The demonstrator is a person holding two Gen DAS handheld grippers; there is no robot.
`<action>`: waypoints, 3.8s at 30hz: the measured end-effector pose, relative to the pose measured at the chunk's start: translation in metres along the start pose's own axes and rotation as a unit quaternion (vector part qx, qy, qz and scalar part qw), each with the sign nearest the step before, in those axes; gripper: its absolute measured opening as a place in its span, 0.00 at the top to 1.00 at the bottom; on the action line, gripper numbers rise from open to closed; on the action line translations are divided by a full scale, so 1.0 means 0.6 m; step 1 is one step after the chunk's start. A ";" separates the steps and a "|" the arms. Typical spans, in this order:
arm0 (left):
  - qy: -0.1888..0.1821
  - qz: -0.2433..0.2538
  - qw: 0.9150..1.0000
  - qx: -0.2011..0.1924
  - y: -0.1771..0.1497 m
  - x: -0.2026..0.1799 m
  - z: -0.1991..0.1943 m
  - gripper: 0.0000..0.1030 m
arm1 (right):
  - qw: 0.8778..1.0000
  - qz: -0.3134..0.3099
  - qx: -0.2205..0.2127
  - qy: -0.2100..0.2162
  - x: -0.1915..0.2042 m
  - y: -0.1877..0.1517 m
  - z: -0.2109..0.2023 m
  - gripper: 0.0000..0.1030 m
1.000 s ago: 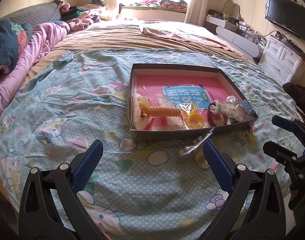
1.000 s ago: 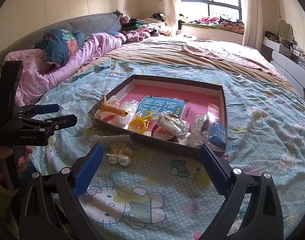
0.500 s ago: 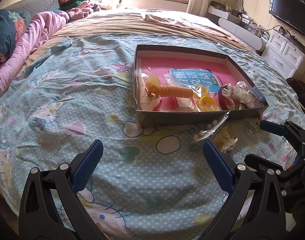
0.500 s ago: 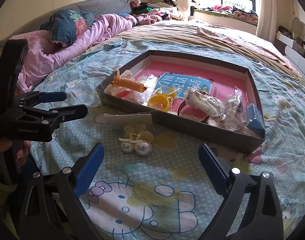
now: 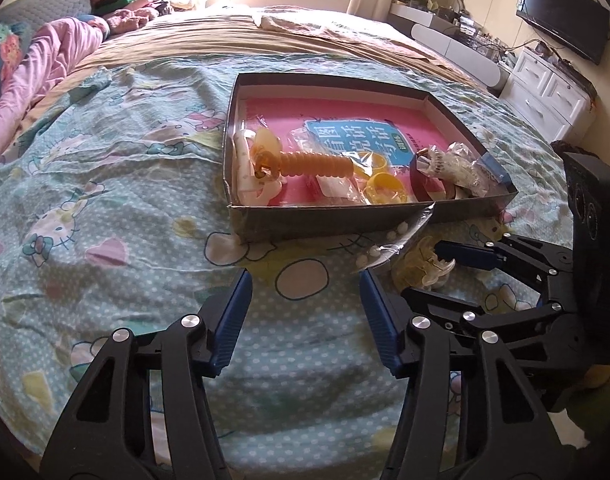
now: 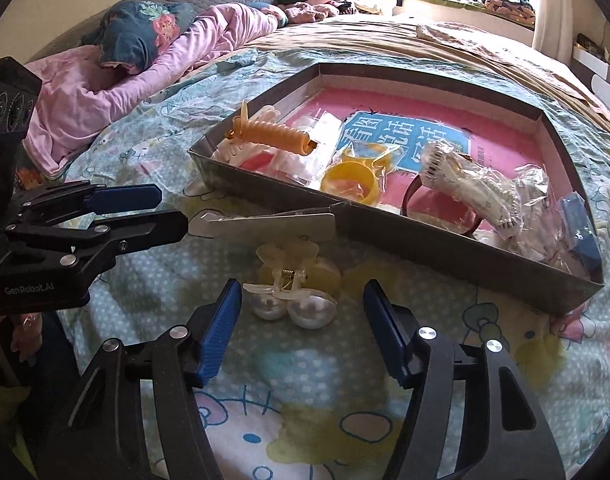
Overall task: Organize jewelry
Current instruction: 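Grasp the clear bead bag with left gripper while right grasps the pearl hair clip, then carry the bead bag and pearl clip over the pink tray, then lower both items into the tray and open both grippers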
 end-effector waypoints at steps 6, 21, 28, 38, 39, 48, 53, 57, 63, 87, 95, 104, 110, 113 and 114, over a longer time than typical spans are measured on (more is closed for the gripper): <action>-0.015 0.015 1.000 0.008 0.002 -0.015 0.011 0.53 | 1.000 0.003 -0.007 0.016 -0.005 0.004 -0.002 0.56; -0.045 0.083 0.995 0.023 0.034 -0.082 0.052 0.88 | 0.998 0.050 -0.036 -0.010 -0.082 -0.030 -0.079 0.56; -0.052 0.109 0.992 -0.023 0.036 -0.110 0.000 0.93 | 0.996 0.062 -0.058 -0.014 -0.097 -0.029 -0.114 0.56; -0.018 0.077 0.995 -0.065 0.063 -0.085 -0.050 0.93 | 0.994 0.053 -0.089 -0.019 -0.095 -0.008 -0.145 0.56; -0.011 0.072 0.995 -0.067 0.065 -0.079 -0.050 0.93 | 0.994 0.051 -0.092 -0.019 -0.094 -0.004 -0.147 0.56; 0.022 0.026 0.997 -0.075 0.090 -0.024 -0.048 0.93 | 0.993 0.034 -0.110 -0.017 -0.081 0.031 -0.151 0.56; 0.041 0.013 0.996 -0.076 0.098 -0.007 -0.037 0.93 | 0.992 0.033 -0.116 -0.023 -0.081 0.047 -0.145 0.56; 0.059 0.010 0.995 -0.076 0.102 0.001 -0.024 0.93 | 0.992 0.034 -0.116 -0.026 -0.086 0.058 -0.137 0.56; 0.098 0.015 0.992 -0.074 0.105 0.005 -0.008 0.93 | 0.992 0.037 -0.118 -0.030 -0.090 0.070 -0.126 0.56; 0.068 0.012 0.996 -0.058 0.100 0.003 0.016 0.69 | 0.997 0.013 -0.072 -0.035 -0.082 0.115 -0.039 0.56; 0.060 0.003 0.996 -0.059 0.096 0.009 0.010 0.61 | 0.998 -0.002 -0.059 -0.034 -0.068 0.126 -0.021 0.55; 0.053 0.001 0.997 -0.059 0.092 0.009 0.003 0.61 | 0.998 -0.010 -0.051 -0.033 -0.057 0.125 -0.015 0.50; 0.052 -0.002 0.997 -0.062 0.091 0.008 -0.003 0.60 | 0.998 -0.006 -0.060 -0.036 -0.056 0.118 -0.033 0.45; 0.053 -0.002 0.997 -0.063 0.091 0.007 -0.008 0.60 | 0.997 -0.002 -0.065 -0.038 -0.057 0.114 -0.044 0.41; 0.053 -0.003 0.997 -0.063 0.091 0.007 -0.011 0.60 | 0.997 0.000 -0.069 -0.038 -0.058 0.112 -0.049 0.40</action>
Point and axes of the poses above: each gripper's, at about its wrist camera, not at the fingertips, and z roughly the way its jaws point, x to its left, y to its top, the point moved 2 cm from there along z, roughly the way its jaws point, and after that the axes turned 9 degrees about x, right-handed, at the moved point
